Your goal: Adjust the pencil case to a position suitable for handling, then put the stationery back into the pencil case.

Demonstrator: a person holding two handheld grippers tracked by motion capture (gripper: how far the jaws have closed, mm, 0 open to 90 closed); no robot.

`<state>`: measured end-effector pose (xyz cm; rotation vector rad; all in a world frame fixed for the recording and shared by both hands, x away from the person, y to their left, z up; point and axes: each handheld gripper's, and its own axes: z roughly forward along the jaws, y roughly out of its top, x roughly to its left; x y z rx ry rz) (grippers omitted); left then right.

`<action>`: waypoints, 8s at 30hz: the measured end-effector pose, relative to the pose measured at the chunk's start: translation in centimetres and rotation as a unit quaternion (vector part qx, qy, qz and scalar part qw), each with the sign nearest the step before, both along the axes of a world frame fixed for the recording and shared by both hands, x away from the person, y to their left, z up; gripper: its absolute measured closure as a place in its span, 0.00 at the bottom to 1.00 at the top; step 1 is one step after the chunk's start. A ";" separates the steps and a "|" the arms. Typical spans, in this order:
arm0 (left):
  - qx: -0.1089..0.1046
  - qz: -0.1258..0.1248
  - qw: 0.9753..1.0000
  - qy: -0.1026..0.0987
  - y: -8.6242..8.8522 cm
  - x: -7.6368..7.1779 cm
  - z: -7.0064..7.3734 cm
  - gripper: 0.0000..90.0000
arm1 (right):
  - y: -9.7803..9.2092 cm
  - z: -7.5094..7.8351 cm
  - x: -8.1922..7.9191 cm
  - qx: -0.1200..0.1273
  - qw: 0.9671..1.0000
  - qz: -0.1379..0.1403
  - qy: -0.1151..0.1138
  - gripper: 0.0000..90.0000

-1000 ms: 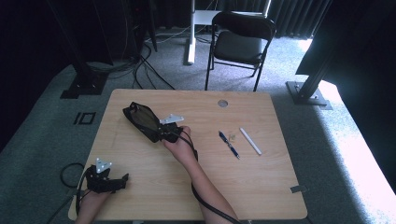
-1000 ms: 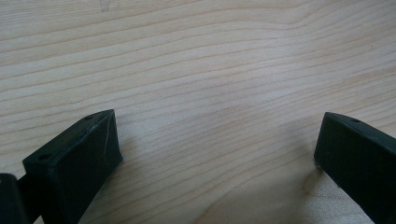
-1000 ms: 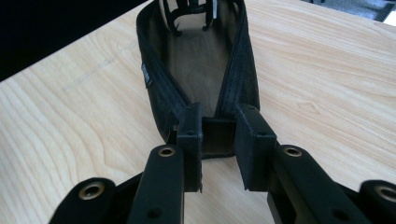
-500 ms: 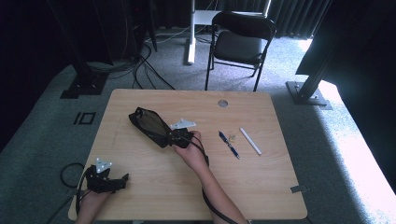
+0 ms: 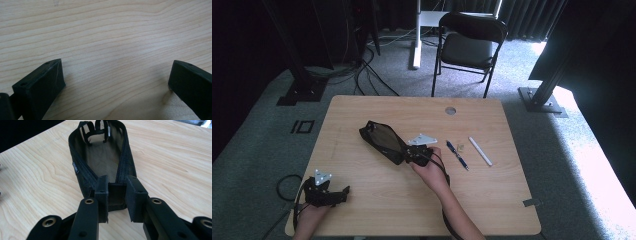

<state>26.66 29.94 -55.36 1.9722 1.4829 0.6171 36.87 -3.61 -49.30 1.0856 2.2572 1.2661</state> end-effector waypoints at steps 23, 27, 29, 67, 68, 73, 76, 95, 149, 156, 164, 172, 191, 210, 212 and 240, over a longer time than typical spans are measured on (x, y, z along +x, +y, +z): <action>0.000 0.000 1.000 0.000 0.0 0.0 0.0 0.01 | -6.3 -0.4 -4.5 -0.013 1.000 -0.004 0.002 0.81; 0.000 0.000 1.000 0.000 0.0 0.0 0.0 0.01 | -7.3 -0.3 -5.1 -0.016 1.000 -0.005 0.000 0.81; 0.000 0.000 1.000 0.000 0.0 0.0 0.0 0.01 | -7.8 -0.3 -5.4 -0.019 1.000 -0.003 -0.001 0.81; 0.001 -0.001 1.000 0.000 0.0 0.0 0.0 0.01 | -19.0 -0.9 -12.4 -0.021 0.998 -0.056 0.013 0.81; 0.001 -0.001 1.000 0.000 0.0 0.0 0.0 0.01 | -19.2 -0.9 -12.6 -0.019 0.998 -0.058 0.014 0.81; 0.001 -0.001 1.000 0.000 0.0 0.0 0.0 0.01 | -20.0 -0.9 -13.3 -0.014 0.998 -0.066 0.016 0.81; 0.001 -0.001 1.000 0.000 0.0 0.0 0.0 0.01 | -20.3 -0.9 -13.8 -0.015 0.998 -0.066 0.018 0.81; 0.001 -0.001 1.000 0.000 0.0 0.0 0.0 0.01 | -22.5 -1.3 -16.6 -0.011 0.996 -0.092 0.016 0.81; 0.002 -0.001 1.000 0.001 0.0 0.0 0.0 0.01 | -25.8 0.0 -11.1 0.009 0.989 -0.148 -0.030 0.49; 0.002 -0.001 1.000 0.001 0.0 0.0 0.0 0.01 | -26.6 -1.1 -8.8 0.013 0.986 -0.163 -0.019 0.47; 0.002 -0.001 1.000 0.001 0.0 0.0 0.0 0.01 | -27.2 -2.9 -6.3 0.007 0.987 -0.162 -0.005 0.46; 0.000 0.000 1.000 0.000 0.0 0.0 0.0 0.01 | -27.3 -3.8 -4.0 -0.008 0.986 -0.168 0.008 0.47; 0.001 0.000 1.000 0.001 0.0 0.0 0.0 0.01 | -25.6 -4.3 1.7 -0.040 0.987 -0.154 0.027 0.47; 0.000 0.004 1.000 0.001 -0.1 -0.1 0.0 0.01 | -24.3 -4.7 4.7 -0.069 0.984 -0.162 0.033 0.55; 0.000 0.004 1.000 0.001 -0.1 -0.1 0.0 0.01 | -24.2 -4.8 4.8 -0.072 0.984 -0.162 0.032 0.56; 0.000 0.004 1.000 0.000 -0.1 -0.1 0.0 0.01 | -23.6 -5.2 4.9 -0.071 0.977 -0.186 0.072 0.87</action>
